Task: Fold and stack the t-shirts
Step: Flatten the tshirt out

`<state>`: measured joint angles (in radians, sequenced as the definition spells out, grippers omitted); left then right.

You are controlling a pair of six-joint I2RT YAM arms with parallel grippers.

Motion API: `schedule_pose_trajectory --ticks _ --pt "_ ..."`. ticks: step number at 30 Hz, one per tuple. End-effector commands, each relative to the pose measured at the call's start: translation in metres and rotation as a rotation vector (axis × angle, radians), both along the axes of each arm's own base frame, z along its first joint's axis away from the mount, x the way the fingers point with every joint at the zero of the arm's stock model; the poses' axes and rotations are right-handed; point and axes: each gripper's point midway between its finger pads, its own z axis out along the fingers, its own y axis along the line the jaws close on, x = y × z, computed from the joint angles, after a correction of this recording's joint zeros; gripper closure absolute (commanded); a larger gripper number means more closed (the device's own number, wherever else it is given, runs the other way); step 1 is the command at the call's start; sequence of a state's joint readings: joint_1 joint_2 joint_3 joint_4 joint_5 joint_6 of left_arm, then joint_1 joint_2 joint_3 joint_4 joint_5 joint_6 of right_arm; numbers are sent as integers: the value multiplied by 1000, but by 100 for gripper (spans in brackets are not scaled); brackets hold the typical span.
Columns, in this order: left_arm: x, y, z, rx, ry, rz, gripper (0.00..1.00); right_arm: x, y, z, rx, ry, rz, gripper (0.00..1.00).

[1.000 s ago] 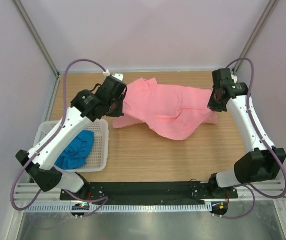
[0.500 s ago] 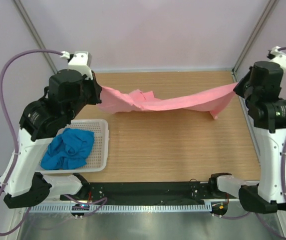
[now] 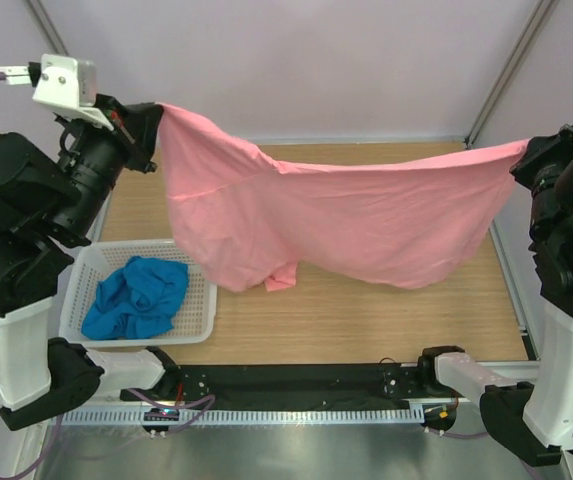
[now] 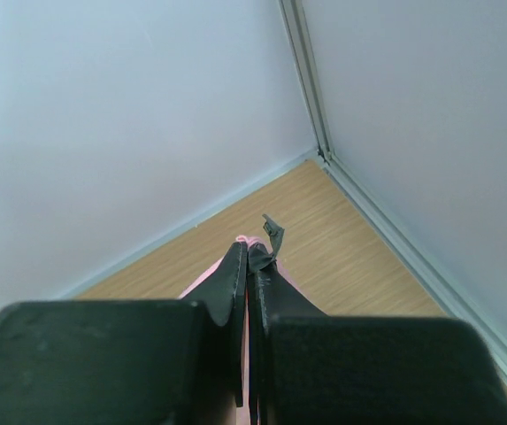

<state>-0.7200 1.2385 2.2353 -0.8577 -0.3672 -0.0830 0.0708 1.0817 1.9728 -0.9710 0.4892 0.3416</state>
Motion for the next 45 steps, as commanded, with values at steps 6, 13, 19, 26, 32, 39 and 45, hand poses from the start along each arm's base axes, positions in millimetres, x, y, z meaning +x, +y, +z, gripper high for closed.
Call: schedule_pose_trajectory --ticks 6,13,19,26,32,39,45 --pt "35 -19 76 4 -287 63 100 28 -15 64 -95 -188 -80 99" --pt "34 -13 113 -96 -379 101 100 19 -22 87 -122 -253 -122 99" --pt "-12 12 126 -201 -393 24 100 -37 -27 95 -96 -322 -138 99" --pt "-94 43 135 -339 -441 -170 100 -121 -25 96 -82 -441 -97 99" --pt "-124 33 128 -357 -429 -331 99 -170 -23 91 -98 -497 -70 99" --pt "-87 -9 111 -318 -351 -371 100 -130 -21 63 -81 -409 -65 99" --pt "12 -91 24 -143 -107 -343 100 -51 -16 4 -47 -260 -61 99"
